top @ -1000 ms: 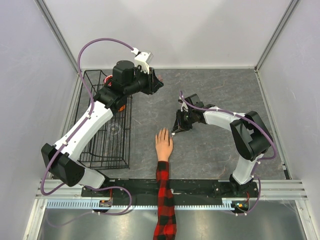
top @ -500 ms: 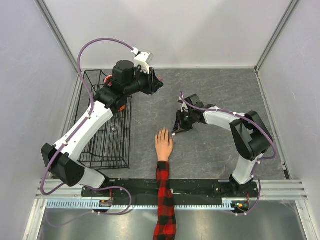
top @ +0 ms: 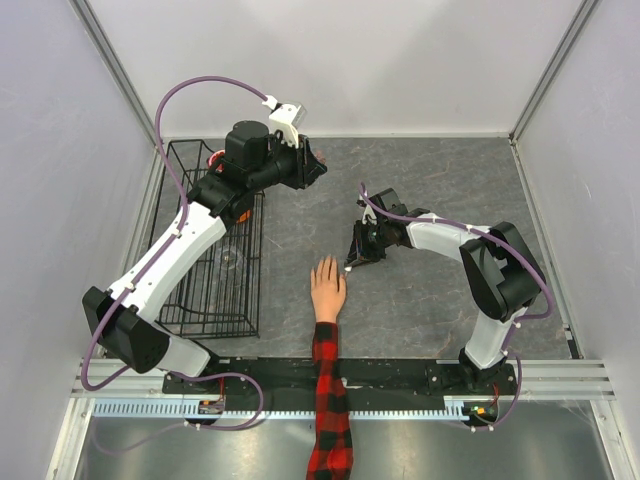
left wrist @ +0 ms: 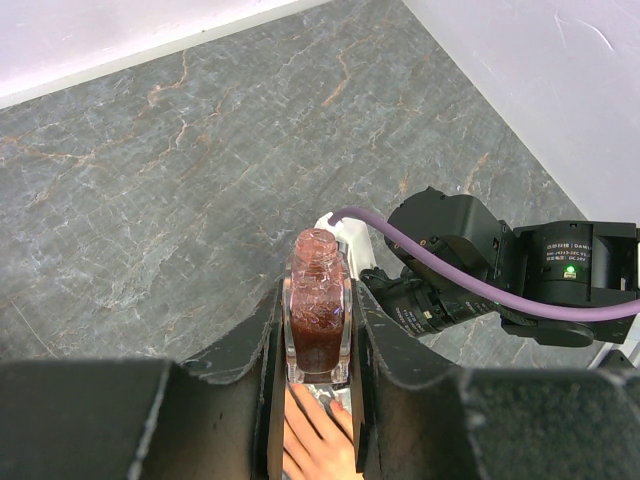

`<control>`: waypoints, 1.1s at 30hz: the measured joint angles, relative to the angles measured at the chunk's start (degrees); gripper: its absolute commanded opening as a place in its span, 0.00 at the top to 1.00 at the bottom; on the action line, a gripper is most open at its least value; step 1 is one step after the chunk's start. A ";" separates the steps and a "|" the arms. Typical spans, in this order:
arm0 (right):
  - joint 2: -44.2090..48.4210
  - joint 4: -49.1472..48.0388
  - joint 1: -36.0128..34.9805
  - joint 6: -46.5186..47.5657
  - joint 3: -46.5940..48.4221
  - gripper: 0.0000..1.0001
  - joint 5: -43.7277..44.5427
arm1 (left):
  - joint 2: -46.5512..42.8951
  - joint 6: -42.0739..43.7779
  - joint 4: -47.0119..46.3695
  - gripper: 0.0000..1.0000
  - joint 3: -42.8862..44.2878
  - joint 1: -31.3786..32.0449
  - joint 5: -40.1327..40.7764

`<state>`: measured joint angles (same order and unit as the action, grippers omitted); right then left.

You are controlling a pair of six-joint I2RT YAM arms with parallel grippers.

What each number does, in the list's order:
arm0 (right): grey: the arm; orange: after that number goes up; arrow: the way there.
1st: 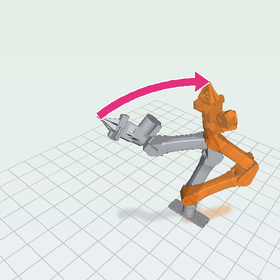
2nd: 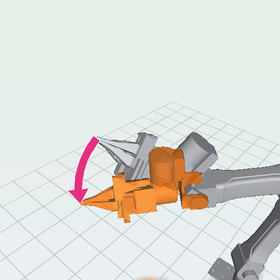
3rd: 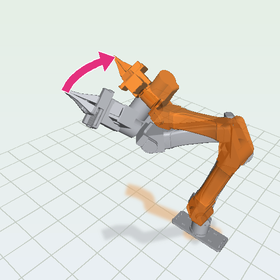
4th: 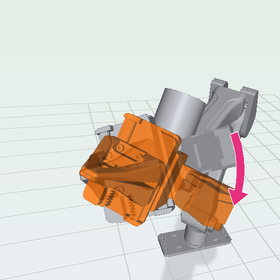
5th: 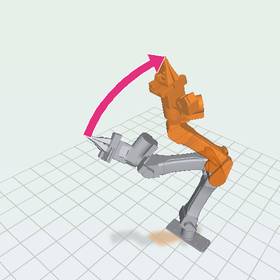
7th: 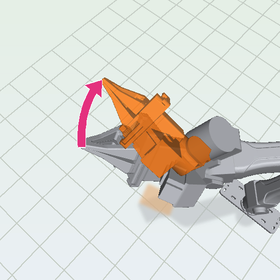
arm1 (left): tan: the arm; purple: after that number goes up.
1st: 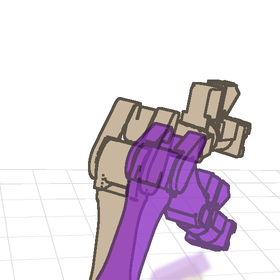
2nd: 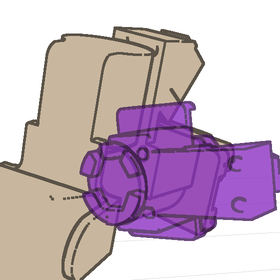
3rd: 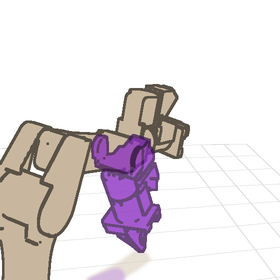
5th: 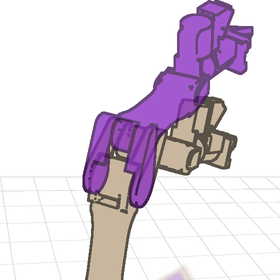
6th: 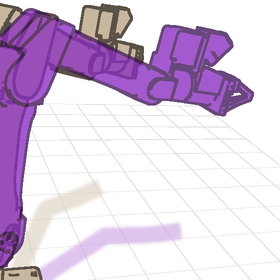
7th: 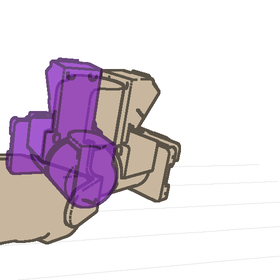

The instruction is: Paint the nails

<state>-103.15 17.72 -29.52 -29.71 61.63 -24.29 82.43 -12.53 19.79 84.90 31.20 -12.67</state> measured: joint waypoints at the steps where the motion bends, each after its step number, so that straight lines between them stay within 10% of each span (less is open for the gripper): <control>1: 0.00 0.00 0.00 0.00 0.00 1.00 0.11 | 0.00 0.00 0.00 0.98 0.00 0.00 0.00; 18: 7.43 9.70 0.00 3.63 10.23 1.00 6.93 | -3.76 0.39 -1.20 0.98 -4.33 -0.11 -2.91; 33: 21.62 18.10 -3.28 14.78 22.01 1.00 17.88 | -16.13 4.92 -16.09 0.98 -28.52 0.83 -23.91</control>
<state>-81.54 35.81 -32.80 -14.94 83.64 -6.42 66.30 -7.62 3.70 56.38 32.03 -36.58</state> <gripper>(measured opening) 0.243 0.307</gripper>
